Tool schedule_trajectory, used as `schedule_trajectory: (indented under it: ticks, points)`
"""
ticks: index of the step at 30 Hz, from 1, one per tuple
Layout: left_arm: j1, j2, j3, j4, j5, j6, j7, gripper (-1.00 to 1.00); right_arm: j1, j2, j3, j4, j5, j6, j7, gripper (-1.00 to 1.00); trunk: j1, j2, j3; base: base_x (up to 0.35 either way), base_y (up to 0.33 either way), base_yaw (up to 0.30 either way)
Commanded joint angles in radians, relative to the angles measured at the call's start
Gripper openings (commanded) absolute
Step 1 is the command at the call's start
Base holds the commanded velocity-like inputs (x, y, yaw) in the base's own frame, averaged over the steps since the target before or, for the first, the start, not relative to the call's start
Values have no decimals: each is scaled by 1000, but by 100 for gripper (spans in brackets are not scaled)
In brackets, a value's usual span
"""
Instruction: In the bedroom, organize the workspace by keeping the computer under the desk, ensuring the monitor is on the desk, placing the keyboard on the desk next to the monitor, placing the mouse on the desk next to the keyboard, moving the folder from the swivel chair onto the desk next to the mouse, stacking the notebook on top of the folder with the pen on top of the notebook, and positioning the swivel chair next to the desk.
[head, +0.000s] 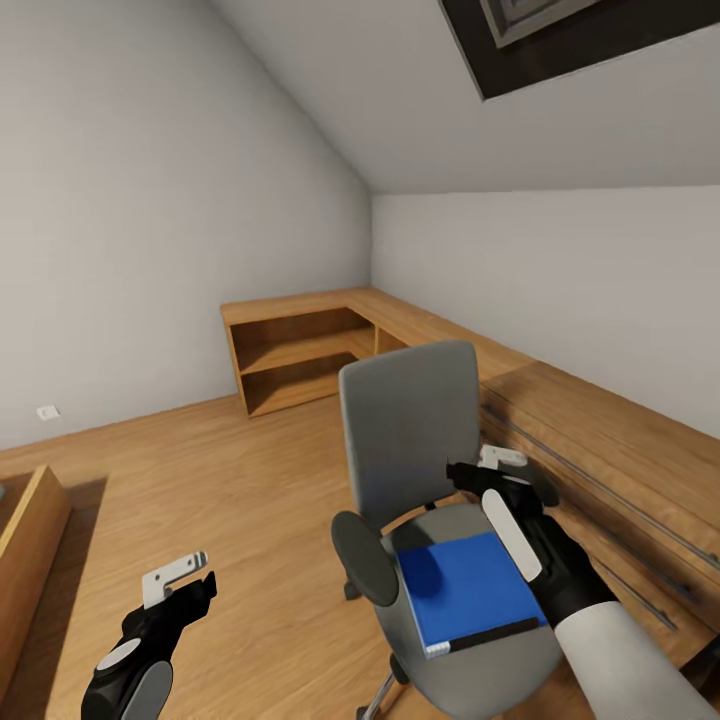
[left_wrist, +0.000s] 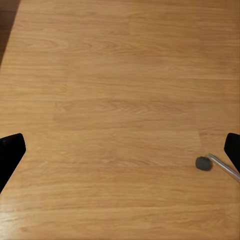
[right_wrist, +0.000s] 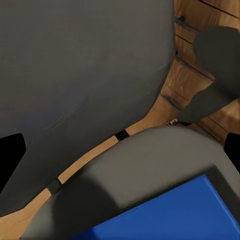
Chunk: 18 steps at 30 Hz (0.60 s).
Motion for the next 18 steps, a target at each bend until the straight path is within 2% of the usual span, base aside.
schedule_trajectory:
  ticks: [1,5,18]
  points:
    - [-1,1,-2,-2,8,2,10,100,-1,-2,3,16,-9,-21,-10,100,4,-8,-4,0,0,7]
    - [-1,1,-3,-2,8,2,10,100,-1,-11,4,46,-8,-82,-10,100,19,-36,-17,0,0,3]
    - [-1,1,-3,-2,8,2,10,100,-1,-24,2,53,-9,-84,-12,100,69,-127,-58,0,0,0]
